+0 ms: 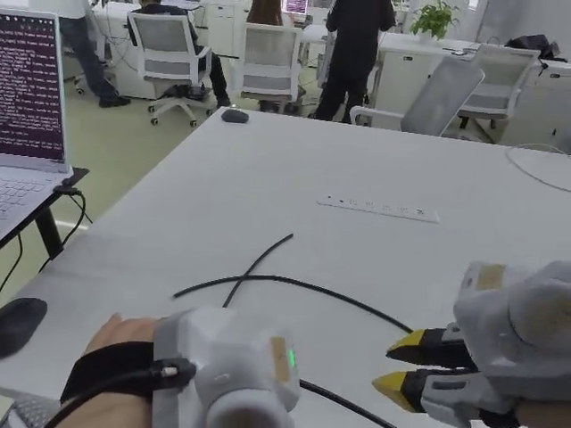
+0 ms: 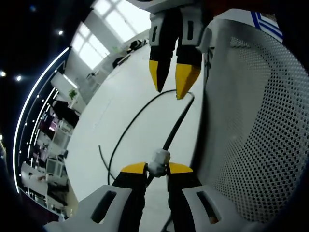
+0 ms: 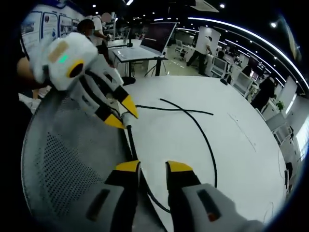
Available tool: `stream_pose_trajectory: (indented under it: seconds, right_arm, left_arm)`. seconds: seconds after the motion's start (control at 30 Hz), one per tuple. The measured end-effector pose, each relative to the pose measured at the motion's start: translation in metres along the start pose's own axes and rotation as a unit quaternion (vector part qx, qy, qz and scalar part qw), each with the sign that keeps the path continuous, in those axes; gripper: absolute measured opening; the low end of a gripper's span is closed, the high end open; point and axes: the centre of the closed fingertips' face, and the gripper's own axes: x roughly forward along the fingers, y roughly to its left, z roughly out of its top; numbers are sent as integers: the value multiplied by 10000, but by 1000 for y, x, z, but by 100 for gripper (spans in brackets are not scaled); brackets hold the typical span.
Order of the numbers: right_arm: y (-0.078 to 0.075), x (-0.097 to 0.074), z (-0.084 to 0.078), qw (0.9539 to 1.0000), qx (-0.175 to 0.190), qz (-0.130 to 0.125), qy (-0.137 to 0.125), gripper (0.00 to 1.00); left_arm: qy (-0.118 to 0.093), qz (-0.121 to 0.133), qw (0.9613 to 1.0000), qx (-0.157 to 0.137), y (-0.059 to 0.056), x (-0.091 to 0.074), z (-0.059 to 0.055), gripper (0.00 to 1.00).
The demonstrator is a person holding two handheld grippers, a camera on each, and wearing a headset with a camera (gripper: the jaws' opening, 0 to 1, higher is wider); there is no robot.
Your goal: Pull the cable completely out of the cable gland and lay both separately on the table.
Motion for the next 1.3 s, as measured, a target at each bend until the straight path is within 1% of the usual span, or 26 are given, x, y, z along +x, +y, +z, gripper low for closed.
stream_pose_trajectory:
  seconds: [0.03,0.07,0.1,0.13,0.17,0.2,0.23,0.27,0.3,0.33,0.37,0.4,0.47,0.53,0.57,0.63,0.73,0.77,0.83,0.9,0.97,1.0,1.03,1.17,1.27,1.3]
  right_arm:
    - [6,2,1,10000,-9,-7,14,20]
    - [11,7,2,9999,-148,-58,1,20]
    - [13,11,0,9996,-243,-100,61,18]
    - [12,16,-3,9994,-185,-256,105,16]
    - [14,19,-3,9995,-160,-287,37,14]
    - [17,27,-4,9993,-128,-329,-104,11]
    - [18,23,-16,9968,-583,-249,478,9]
    - [8,20,-15,9934,-812,-615,520,7]
    - [6,21,-5,9924,-942,-732,307,8]
    - [10,22,-2,9945,-796,-662,139,9]
    - [12,21,0,9960,-698,-553,96,9]
    - [11,21,-1,9957,-717,-575,119,8]
    - [9,22,-3,9955,-706,-608,143,10]
    - [11,22,-2,9958,-704,-565,137,10]
    - [12,22,-2,9956,-730,-568,131,10]
    - [13,22,-1,9948,-839,-569,133,10]
    - [15,22,0,9947,-878,-532,103,10]
    - [14,21,0,9944,-897,-544,101,9]
    - [16,20,2,9943,-930,-527,30,4]
    - [15,20,3,9938,-966,-559,9,4]
    - [16,21,2,9927,-1061,-579,45,3]
    - [15,22,-2,9921,-1092,-601,152,3]
    - [13,22,-5,9919,-1083,-622,214,3]
    - [3,21,-17,9930,-766,-767,461,3]
    - [-6,18,-27,9912,-646,-935,681,4]
    - [-9,17,-30,9896,-656,-1010,783,4]
  left_arm:
    - [-1,-1,10000,5,0,0,0,17]
    - [-5,-4,10000,14,0,0,0,17]
    - [-11,-7,10000,23,0,0,0,17]
    - [-16,-10,10000,32,0,0,1,17]
    - [-16,-11,10000,40,0,0,1,17]
    - [-21,-6,10000,48,0,0,1,17]
    - [-35,7,10000,31,-1,0,1,17]
    - [-26,-24,10000,71,-4,-1,1,17]
    - [-64,-9,9998,171,-3,-1,3,17]
    - [-74,28,9998,156,-1,-1,4,17]
    - [-84,22,9999,103,-1,-1,4,17]
    - [-76,10,9999,104,-1,-1,4,17]
    - [-79,15,9999,137,-2,-1,4,17]
    - [-145,-19,9997,196,-4,-2,7,17]
    - [-248,-34,9994,248,-6,-3,11,17]
    - [-355,-74,9988,323,-9,-4,17,17]
    - [-403,-125,9983,401,-12,-4,20,17]
    - [-434,-127,9981,411,-12,-5,21,17]
    - [-492,-114,9981,365,-11,-5,23,17]
    - [-506,-94,9982,311,-10,-5,22,17]
    - [-514,-93,9983,265,-10,-5,22,17]
    - [-428,-59,9987,268,-8,-4,19,17]
    - [-399,-56,9989,244,-8,-4,17,17]
    - [-310,-28,9994,134,-6,-3,13,17]
    - [-311,-15,9994,131,-5,-3,13,17]
    - [-310,-11,9994,132,-5,-3,13,17]
